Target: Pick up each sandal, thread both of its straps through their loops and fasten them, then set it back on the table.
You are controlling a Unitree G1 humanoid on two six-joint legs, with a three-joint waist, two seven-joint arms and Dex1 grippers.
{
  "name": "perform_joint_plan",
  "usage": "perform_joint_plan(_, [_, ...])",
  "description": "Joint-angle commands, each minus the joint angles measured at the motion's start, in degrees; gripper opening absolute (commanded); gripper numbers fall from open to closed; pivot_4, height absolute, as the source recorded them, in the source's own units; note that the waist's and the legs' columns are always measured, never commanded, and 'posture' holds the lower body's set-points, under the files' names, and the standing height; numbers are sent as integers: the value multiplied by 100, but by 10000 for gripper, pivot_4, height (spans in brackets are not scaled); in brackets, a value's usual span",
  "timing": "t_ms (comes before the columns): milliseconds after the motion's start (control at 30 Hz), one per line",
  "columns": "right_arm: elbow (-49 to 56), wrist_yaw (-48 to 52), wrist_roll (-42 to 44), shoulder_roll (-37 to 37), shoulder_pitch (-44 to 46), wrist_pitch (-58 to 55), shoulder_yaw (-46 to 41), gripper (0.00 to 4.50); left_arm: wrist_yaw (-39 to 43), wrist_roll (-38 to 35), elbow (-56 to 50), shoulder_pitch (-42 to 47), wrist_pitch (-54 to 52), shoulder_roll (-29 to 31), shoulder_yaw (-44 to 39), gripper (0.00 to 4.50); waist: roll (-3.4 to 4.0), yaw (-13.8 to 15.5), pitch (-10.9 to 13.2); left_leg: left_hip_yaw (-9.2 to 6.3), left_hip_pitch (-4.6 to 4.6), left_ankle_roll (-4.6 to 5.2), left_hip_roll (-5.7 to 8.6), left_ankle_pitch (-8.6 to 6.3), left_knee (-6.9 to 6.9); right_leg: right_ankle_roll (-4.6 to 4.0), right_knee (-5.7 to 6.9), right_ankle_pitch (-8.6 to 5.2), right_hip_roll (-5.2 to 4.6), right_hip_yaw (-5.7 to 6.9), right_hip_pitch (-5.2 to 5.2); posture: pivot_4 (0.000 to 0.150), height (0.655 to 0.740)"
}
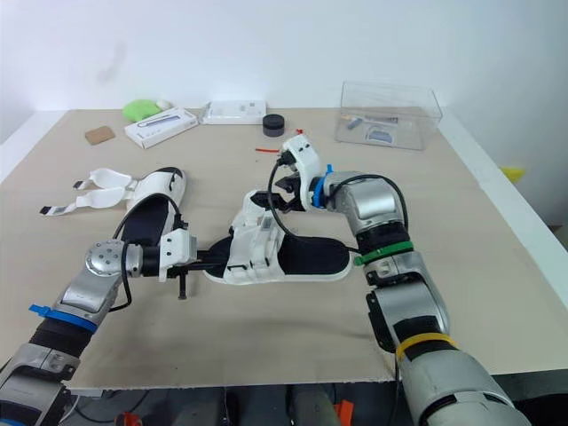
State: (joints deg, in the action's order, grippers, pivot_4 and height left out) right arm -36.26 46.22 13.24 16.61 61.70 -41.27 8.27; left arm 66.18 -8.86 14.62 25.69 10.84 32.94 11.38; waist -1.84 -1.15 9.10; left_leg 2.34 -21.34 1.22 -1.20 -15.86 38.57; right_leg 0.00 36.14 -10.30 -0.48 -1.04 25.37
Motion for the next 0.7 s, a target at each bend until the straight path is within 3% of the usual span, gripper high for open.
perform_joint_plan(33, [-418, -76, -195, 66, 371, 552, -139, 43621, 21, 257, 58, -155, -114, 91, 153, 0, 0, -5, 0, 3, -1, 0, 1, 0, 0, -2, 0, 2, -2, 0, 2, 1500, 7400])
perform_joint_plan(200, [-878, -18, -54, -62, 729, 555, -380, 43621, 13, 271, 37, -188, -117, 112, 145, 0, 2, -16, 1, 9, -2, 0, 3, -3, -2, 0, -2, 3, -4, -1, 5, 1500, 7400])
perform_joint_plan(500, [-914, 795, 545, -340, 924, -1618, -475, 43621, -31, 327, 32, -211, -62, 122, 178, 0, 2, -15, 1, -5, -5, 0, -1, -2, -3, -13, 0, 3, -1, 0, 4, 1500, 7400])
perform_joint_plan(700, [-1166, 687, 375, -478, 858, -1521, -446, 43621, -68, 325, 17, -221, -72, 123, 176, 0, 2, -15, 1, -6, -5, 0, 0, -2, -3, -12, -1, 3, -1, 3, 4, 1500, 7400])
